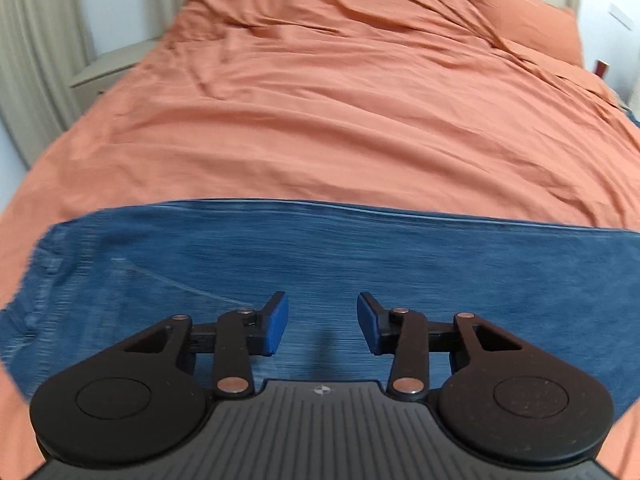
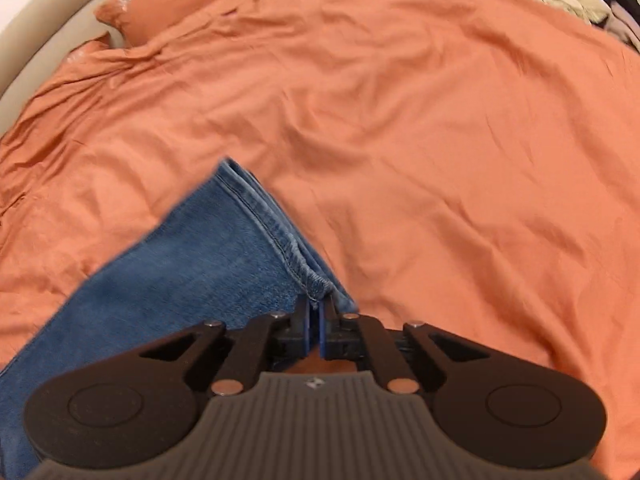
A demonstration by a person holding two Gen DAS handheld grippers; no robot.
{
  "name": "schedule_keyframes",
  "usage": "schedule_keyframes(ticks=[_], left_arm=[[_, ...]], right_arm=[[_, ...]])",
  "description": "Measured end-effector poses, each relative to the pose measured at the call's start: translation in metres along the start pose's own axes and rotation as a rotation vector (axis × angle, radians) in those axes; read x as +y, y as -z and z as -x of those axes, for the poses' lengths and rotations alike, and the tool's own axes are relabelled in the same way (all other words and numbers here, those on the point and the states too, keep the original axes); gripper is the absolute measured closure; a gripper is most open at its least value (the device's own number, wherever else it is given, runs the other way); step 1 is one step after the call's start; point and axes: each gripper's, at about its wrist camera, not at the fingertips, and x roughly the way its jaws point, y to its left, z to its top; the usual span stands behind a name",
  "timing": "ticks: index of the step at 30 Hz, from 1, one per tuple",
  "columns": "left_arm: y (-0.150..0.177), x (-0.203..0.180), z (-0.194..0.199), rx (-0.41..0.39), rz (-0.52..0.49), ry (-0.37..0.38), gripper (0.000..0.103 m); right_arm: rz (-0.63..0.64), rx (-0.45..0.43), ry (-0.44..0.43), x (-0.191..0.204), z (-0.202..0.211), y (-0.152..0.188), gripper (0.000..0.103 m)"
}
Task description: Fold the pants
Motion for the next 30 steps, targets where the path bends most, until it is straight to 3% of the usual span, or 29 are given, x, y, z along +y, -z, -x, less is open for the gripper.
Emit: schedule_keyframes(ticks=[3,5,6,12,18,20,22,25,30], left_arm=[[-0.002,-0.027,0.0,0.001,-0.043,0.058,0.055],[-0.002,-0.047,-0.001,0.002,-0.091,0.088,0.055],[-0.002,-0.057,-0.003,0.004,-0.11,0.106,0.055],[0.0,-0.121,-0.02,0.04,-0.193,0.224,0.055],[0.006,-0.193,-0.039,0.06,-0.308,0.308,0.055],[0.007,-0.215,-0.048,0.062,-0.341,0.318,0.055],[0.006,-0.233,-0.058,0.057,-0.365,0.318,0.055],[-0.004,-0.252,-0.079,0.044,-0.366,0.306,0.055],[-0.024,-0.279,-0.108,0.008,-0.385,0.27,0.057]], right_arm=[[-0.029,-0.001,-0.052,-0.01,0.001,0.002,0.099],[-0.058,0.003,-0.094,-0.018,0.009,0.003,0.076],[-0.071,0.007,-0.114,-0.022,0.012,0.004,0.06],[-0.221,0.046,-0.256,-0.044,0.009,0.021,0.06],[-0.34,0.016,-0.326,-0.057,-0.022,0.026,0.062],[-0.354,-0.003,-0.329,-0.058,-0.029,0.024,0.067],[-0.348,-0.024,-0.308,-0.058,-0.031,0.019,0.081],[-0.251,-0.059,-0.284,-0.05,-0.024,0.012,0.089],[-0.153,-0.076,-0.286,-0.046,-0.016,0.006,0.093]])
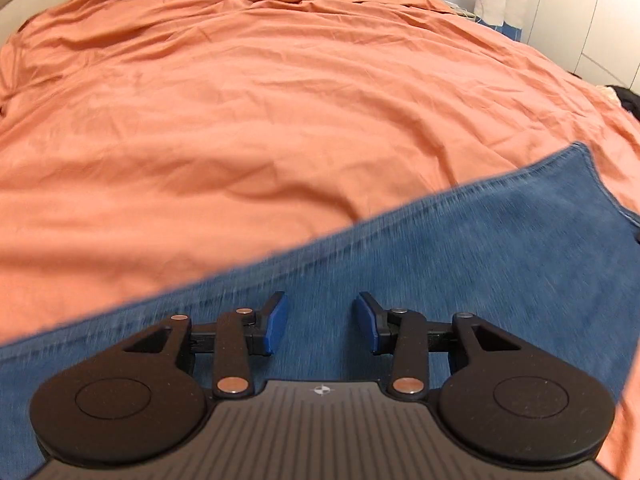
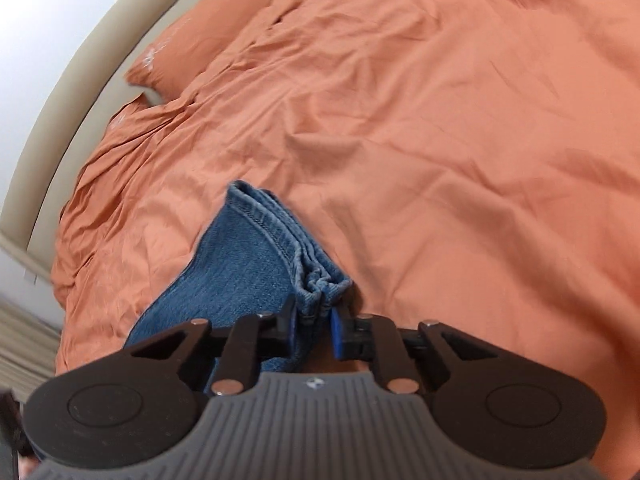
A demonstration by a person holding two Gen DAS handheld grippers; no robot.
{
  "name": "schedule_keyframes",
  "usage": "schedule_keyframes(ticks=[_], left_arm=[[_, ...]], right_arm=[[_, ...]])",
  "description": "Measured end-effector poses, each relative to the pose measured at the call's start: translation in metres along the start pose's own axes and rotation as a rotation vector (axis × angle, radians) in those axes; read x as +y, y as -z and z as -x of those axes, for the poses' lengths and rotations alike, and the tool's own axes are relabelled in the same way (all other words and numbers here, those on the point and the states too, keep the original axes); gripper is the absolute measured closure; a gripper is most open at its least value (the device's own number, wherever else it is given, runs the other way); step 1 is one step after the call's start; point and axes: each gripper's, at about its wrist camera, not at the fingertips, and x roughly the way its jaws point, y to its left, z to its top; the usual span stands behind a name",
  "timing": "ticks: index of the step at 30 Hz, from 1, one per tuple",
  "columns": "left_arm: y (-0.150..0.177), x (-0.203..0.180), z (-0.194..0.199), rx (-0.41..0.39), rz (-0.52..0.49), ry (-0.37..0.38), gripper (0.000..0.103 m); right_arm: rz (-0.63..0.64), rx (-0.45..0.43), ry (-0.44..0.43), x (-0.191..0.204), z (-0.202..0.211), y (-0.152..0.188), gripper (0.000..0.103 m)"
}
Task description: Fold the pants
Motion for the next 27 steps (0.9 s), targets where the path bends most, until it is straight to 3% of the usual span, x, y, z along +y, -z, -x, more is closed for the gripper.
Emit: schedule_keyframes(ticks=[7,11,13,18,27], left_arm=[[-0.019,-0.021,-0.032,0.045,-0.094,-0.077,0.058],[-0.022,-0.026,-0.026,0.045,-0.099,-0.103,0.059],[-0.02,-0.027,-0.011,0.021,-0.083,-0.108,0.065],[0.011,-0.036,0.03,0.033,-0.089,-0.007,0.07],[0.089,-0.064,0.075,0.08,-0.115,0.164,0.078]], right_arm=[[0.079,0.024,0.028,0.004,-0.005,-0.003,0.093],[0.091,0.032,0.051,0.008,-0.007,-0.005,0.093],[0.091,0.03,0.068,0.013,-0.004,-0.006,0.093],[0.129,-0.012,0.071,0.043,0.02,-0.015,0.094],[0.288,-0.097,0.08,0.136,0.069,-0.02,0.095]])
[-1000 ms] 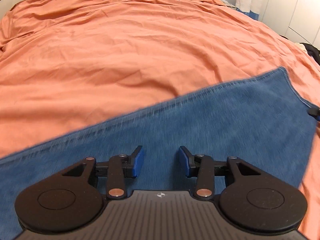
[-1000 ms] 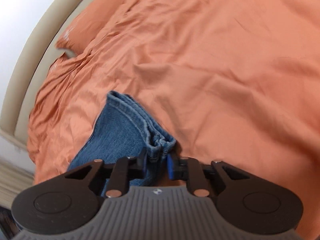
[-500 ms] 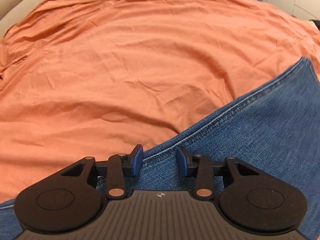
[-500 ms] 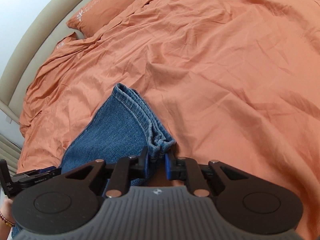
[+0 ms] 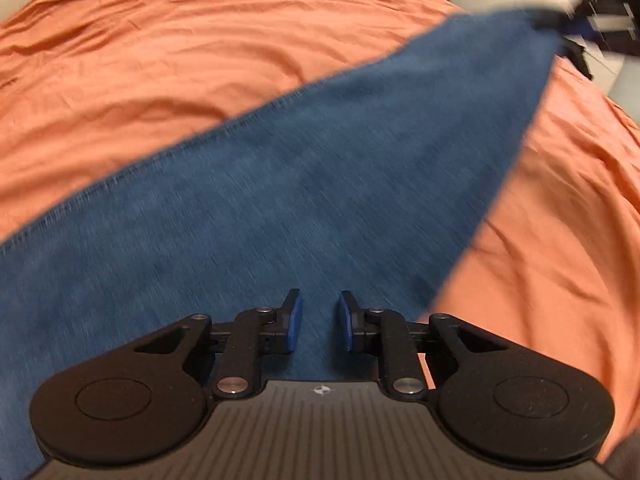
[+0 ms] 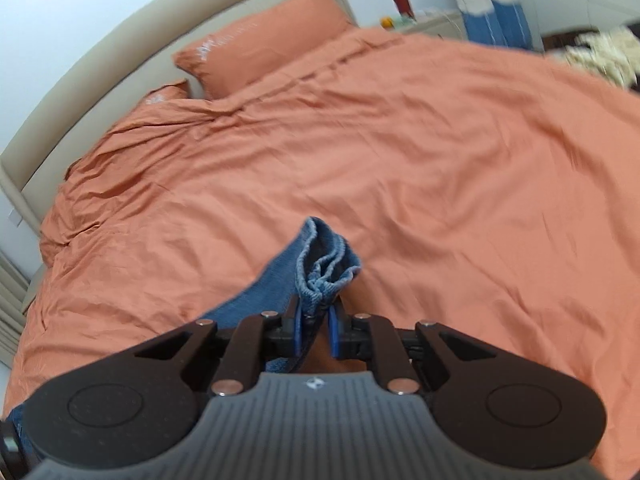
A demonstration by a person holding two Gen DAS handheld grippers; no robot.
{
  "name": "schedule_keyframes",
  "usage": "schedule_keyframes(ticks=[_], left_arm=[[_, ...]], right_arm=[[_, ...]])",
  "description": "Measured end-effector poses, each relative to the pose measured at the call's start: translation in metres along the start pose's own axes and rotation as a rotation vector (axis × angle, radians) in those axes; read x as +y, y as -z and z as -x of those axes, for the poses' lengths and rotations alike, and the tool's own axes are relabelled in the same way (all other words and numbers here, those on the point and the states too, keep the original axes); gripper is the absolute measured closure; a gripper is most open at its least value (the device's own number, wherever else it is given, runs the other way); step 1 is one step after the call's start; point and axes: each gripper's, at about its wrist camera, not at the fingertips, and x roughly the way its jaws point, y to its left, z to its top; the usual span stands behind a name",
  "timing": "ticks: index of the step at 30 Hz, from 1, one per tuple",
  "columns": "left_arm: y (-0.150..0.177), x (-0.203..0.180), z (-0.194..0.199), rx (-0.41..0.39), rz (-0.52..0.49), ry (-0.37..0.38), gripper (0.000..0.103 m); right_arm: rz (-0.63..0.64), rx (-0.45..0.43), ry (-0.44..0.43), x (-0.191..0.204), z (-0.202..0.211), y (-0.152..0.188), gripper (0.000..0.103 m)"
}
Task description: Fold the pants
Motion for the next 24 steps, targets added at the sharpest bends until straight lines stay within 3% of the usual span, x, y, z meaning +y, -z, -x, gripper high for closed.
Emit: schedule_keyframes(ticks=[3,6,13,19,24], left_arm=[[0.01,-0.003,0.017,0.013,-0.018,0.036,0.078],[0.018,0.007,0.049,-0.033,-0.011,0.029,0.078],[0.045,0.083,0.14,-0.168,0.163,-0.03,0.077],[0.081,0.15,0.19,-0.218,0.316,-0.139,0.072],[0.111,0.191,0.198,-0.196,0.426,-0.191,0.072]], right_arm=[[0.066,-0.036,-0.008,0.04,0.02,-0.008,0.095],[0.134,-0.063,-0.043,0.085,0.04,-0.014,0.095],[0.264,-0.092,-0.161,0.201,0.067,0.002,0.095],[0.319,-0.031,-0.243,0.289,0.044,0.049,0.095],[0.364,0.114,-0.308,0.342,0.001,0.126,0.095]])
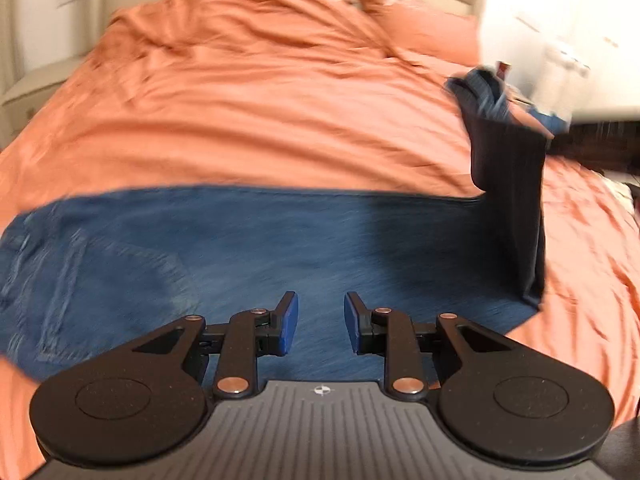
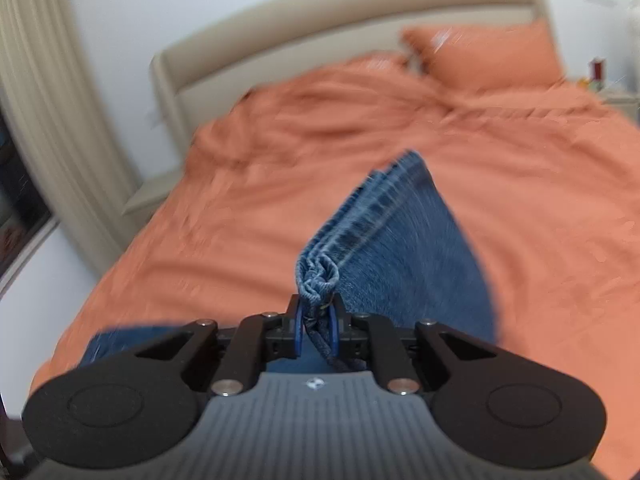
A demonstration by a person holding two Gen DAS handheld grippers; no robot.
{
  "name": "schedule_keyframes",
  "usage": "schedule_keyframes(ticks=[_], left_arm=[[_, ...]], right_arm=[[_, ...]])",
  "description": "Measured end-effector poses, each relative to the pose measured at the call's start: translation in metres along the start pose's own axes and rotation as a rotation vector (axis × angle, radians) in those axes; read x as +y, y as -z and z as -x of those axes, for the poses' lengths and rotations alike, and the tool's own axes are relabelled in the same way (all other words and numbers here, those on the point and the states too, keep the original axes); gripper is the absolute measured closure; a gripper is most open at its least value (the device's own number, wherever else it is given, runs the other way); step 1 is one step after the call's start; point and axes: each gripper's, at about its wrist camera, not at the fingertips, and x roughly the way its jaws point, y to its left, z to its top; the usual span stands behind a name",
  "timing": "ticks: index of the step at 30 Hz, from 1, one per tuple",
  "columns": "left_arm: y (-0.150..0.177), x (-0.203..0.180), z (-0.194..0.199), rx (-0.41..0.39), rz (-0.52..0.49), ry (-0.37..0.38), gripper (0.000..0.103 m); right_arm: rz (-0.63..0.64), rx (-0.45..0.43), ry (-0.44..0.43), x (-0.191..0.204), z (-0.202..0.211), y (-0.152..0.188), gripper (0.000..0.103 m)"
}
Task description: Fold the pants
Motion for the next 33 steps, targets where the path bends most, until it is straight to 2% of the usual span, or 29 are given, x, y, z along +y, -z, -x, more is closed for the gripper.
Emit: schedule_keyframes(ticks=[4,6,8,10,12,13,15,18,21,24,27,30,33], left_arm=[[0.014,0.025,-0.006,0.021,0.071,0.025,0.068],[0.023,0.034,-0.006,0.021,0.083,0.026,0.061],[0.027,0.039,-0.009,0.019,0.092,0.039,0.056],[0.029,0.044,-0.013,0.022,0.118,0.074,0.054],[0.032,0.048,-0.019,0.04,0.142,0.124,0.054],[0.03,0.048,-0.023,0.047,0.148,0.131,0.054],[0.027,0.044,-0.029,0.055,0.149,0.136,0.05],[0.018,0.044,-0.038,0.066,0.191,0.189,0.046],[0.008,0.044,-0.05,0.065,0.249,0.238,0.043],[0.0,0.045,-0.072,0.069,0.329,0.287,0.042],[-0.003,0.053,-0.104,0.083,0.456,0.33,0.042],[-0.001,0.064,-0.135,0.092,0.573,0.375,0.045],[-0.003,0.064,-0.157,0.097,0.609,0.398,0.056]], right_arm=[[0.068,0.182,-0.031,0.032,-0.06,0.067,0.095],[0.115,0.271,-0.009,0.041,-0.083,0.098,0.095],[0.142,0.331,0.005,0.04,-0.099,0.118,0.094],[0.14,0.355,-0.004,0.039,-0.106,0.127,0.089],[0.137,0.364,-0.028,0.039,-0.106,0.128,0.078],[0.135,0.374,-0.043,0.04,-0.107,0.127,0.07],[0.132,0.398,-0.064,0.043,-0.107,0.123,0.062],[0.154,0.406,-0.076,0.045,-0.104,0.108,0.063],[0.15,0.377,-0.076,0.034,-0.09,0.091,0.06],[0.167,0.327,-0.017,0.013,-0.076,0.073,0.059],[0.15,0.294,0.063,-0.024,-0.068,0.058,0.059],[0.149,0.273,0.134,-0.061,-0.059,0.054,0.059],[0.139,0.258,0.179,-0.093,-0.054,0.054,0.059]])
